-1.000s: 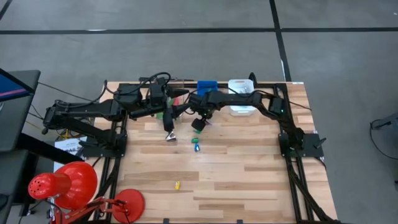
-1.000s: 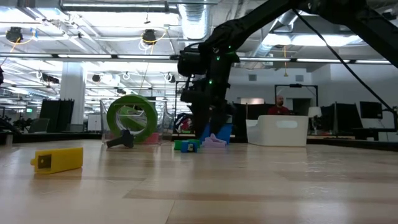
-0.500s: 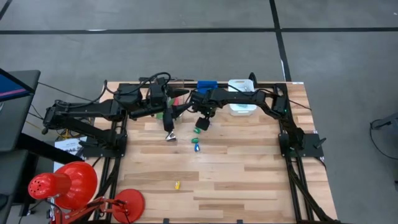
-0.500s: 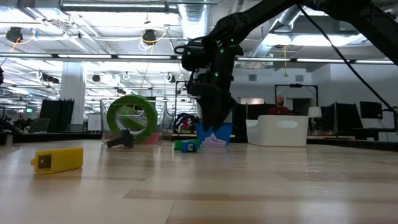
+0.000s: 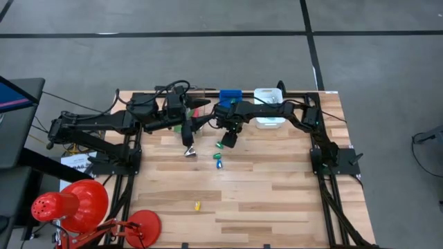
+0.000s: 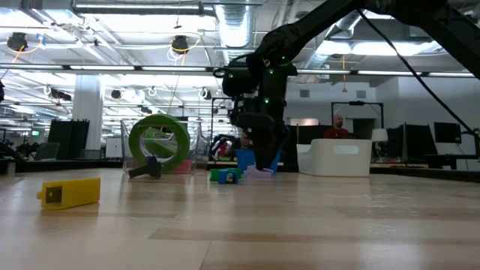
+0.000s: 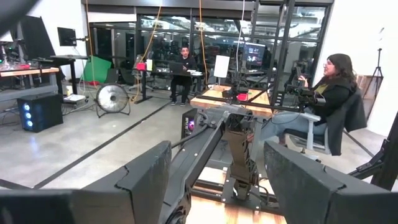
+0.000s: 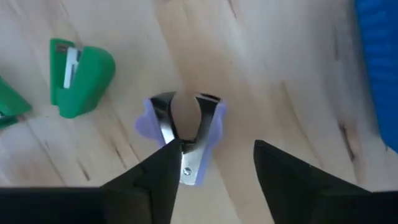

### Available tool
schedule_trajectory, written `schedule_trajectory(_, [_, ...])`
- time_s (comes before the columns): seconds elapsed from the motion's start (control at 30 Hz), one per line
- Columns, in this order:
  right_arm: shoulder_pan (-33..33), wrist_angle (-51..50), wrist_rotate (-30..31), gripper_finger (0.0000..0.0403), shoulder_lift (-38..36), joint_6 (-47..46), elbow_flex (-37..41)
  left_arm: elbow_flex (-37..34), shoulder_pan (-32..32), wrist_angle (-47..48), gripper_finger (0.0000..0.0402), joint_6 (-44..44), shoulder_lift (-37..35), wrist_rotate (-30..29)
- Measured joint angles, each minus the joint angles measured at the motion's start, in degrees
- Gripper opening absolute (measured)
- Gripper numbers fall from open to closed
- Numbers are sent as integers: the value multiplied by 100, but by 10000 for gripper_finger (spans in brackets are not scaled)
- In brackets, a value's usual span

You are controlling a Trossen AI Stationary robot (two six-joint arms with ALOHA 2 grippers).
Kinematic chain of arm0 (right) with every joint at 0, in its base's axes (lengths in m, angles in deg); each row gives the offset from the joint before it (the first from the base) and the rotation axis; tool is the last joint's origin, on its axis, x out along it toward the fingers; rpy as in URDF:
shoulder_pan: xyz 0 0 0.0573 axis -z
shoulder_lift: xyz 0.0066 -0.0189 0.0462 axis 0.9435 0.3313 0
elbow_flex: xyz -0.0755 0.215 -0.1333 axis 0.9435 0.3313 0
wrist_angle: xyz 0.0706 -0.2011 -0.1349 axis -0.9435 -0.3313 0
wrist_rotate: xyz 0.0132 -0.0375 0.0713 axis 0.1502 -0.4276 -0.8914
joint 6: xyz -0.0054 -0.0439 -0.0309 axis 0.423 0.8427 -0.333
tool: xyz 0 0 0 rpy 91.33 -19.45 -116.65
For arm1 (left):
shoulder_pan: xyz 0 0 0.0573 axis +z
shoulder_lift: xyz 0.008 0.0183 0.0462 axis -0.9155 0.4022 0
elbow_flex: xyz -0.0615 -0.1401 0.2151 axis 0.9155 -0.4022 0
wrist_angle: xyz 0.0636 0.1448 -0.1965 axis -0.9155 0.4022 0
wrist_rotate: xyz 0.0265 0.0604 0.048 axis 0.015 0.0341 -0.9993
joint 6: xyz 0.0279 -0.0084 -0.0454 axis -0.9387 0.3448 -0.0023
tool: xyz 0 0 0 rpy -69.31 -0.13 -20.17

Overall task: Pick and place Stapler, Stapler remover, tape
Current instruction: Put the purple stapler remover into the white bin

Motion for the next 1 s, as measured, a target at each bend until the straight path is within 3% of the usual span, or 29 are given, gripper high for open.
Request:
schedule_trajectory(0.6, [-4,15,-2,83,0,0,0,1,0,0,245,-1,0,0])
schedule_trajectory(1.0, [-9,-25,-20,50,-21,-1,-3,1,0,0,245,-1,1,-1])
